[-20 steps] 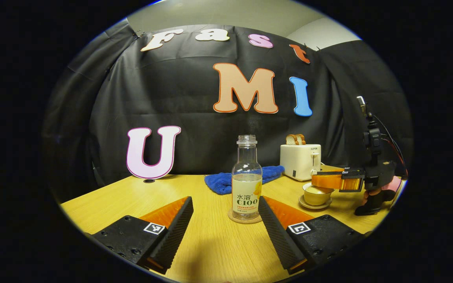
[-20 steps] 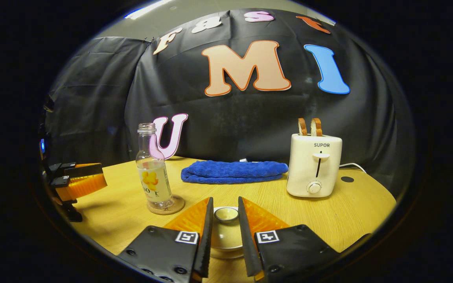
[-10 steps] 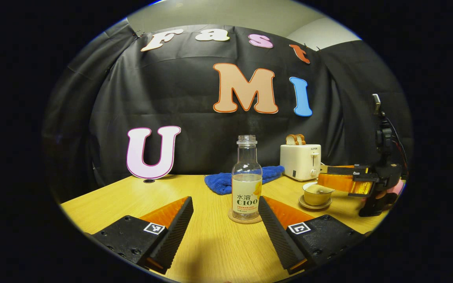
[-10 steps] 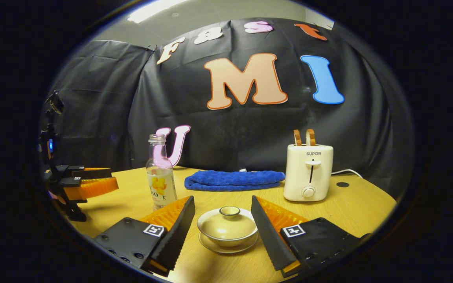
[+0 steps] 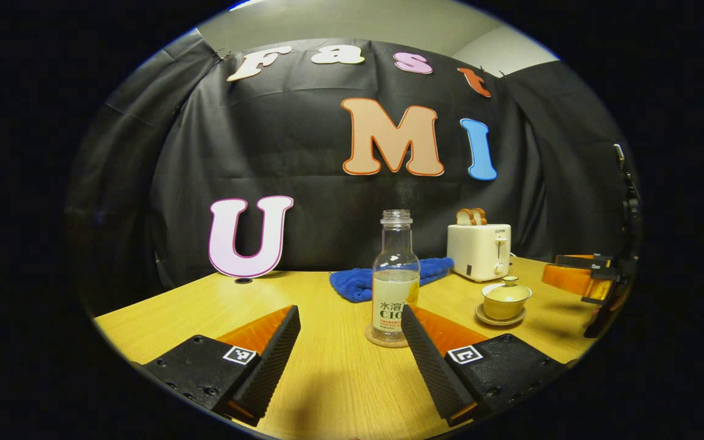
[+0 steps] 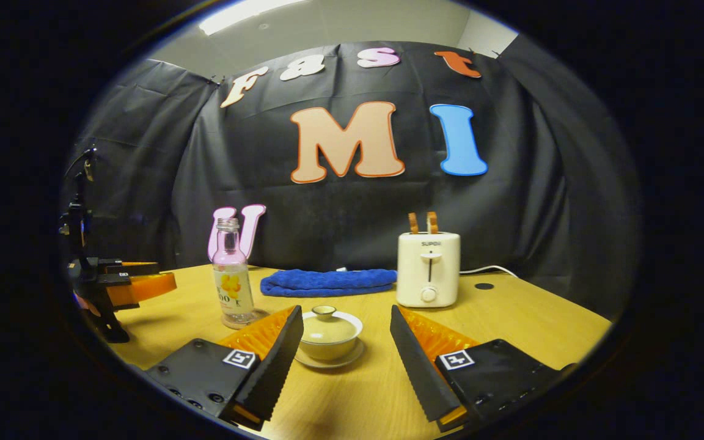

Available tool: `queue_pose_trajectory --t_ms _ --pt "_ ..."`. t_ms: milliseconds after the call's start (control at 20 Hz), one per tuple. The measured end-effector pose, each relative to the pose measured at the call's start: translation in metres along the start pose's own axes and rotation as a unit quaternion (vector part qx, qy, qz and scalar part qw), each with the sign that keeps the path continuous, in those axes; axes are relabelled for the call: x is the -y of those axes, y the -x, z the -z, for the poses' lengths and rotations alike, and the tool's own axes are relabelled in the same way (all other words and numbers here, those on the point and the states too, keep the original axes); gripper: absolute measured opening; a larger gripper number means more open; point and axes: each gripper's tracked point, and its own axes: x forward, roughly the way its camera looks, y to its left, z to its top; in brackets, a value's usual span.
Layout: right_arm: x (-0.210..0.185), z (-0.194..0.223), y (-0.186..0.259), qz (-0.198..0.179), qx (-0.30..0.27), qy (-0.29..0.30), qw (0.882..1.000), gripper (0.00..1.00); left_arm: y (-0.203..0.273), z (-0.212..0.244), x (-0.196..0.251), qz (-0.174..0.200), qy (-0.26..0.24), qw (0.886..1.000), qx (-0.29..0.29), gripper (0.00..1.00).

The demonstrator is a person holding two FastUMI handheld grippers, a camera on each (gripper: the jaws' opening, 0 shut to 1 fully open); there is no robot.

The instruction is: Open the teacup lid with one hand, grasp the water bottle and pour water into the teacup with the other hand; after pouring, place the water bottle on the coaster and then close the teacup lid.

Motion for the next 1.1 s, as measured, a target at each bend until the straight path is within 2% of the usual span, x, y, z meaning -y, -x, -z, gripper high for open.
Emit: queue_pose_trajectory --t_ms 250,350,400,500,600,650,750,950,1000,1050,1100 --pt "0.026 -0.002 0.022 0.066 0.003 0.003 0.998 0.88 0.006 -0.001 -0.015 -0.042 -0.001 0.999 0.000 0.97" --pt "0.029 -0.002 0.025 0.077 0.004 0.003 0.997 0.96 0.007 -0.001 -0.018 -0.052 -0.002 0.999 0.001 0.97" --pt "0.032 -0.002 0.026 0.086 0.004 0.003 0.996 0.88 0.008 0.000 -0.020 -0.057 -0.002 0.998 -0.001 0.97" --pt "0.037 -0.003 0.027 0.100 0.005 0.004 0.995 0.88 0.008 0.000 -0.022 -0.062 -0.002 0.998 0.000 0.98" --pt "0.037 -0.002 0.028 0.103 0.005 0.005 0.995 0.87 0.008 -0.001 -0.021 -0.062 -0.002 0.998 0.000 0.97" --pt "0.038 -0.002 0.028 0.103 0.005 0.005 0.995 0.92 0.008 -0.001 -0.022 -0.062 -0.002 0.998 0.000 0.97" --pt "0.039 -0.002 0.028 0.106 0.005 0.005 0.994 0.92 0.008 -0.001 -0.022 -0.063 -0.002 0.998 0.000 0.97" --pt "0.039 -0.001 0.028 0.105 0.005 0.005 0.994 0.92 0.009 -0.001 -0.022 -0.062 -0.001 0.998 0.000 0.97" --pt "0.039 -0.002 0.028 0.105 0.005 0.005 0.994 0.87 0.008 -0.001 -0.022 -0.062 -0.002 0.998 0.000 0.97" --pt "0.039 -0.002 0.027 0.105 0.005 0.005 0.994 0.87 0.008 -0.001 -0.022 -0.062 -0.001 0.998 0.000 0.97" --pt "0.039 -0.002 0.027 0.105 0.005 0.005 0.994 0.92 0.008 -0.001 -0.022 -0.062 -0.002 0.998 0.001 0.97"
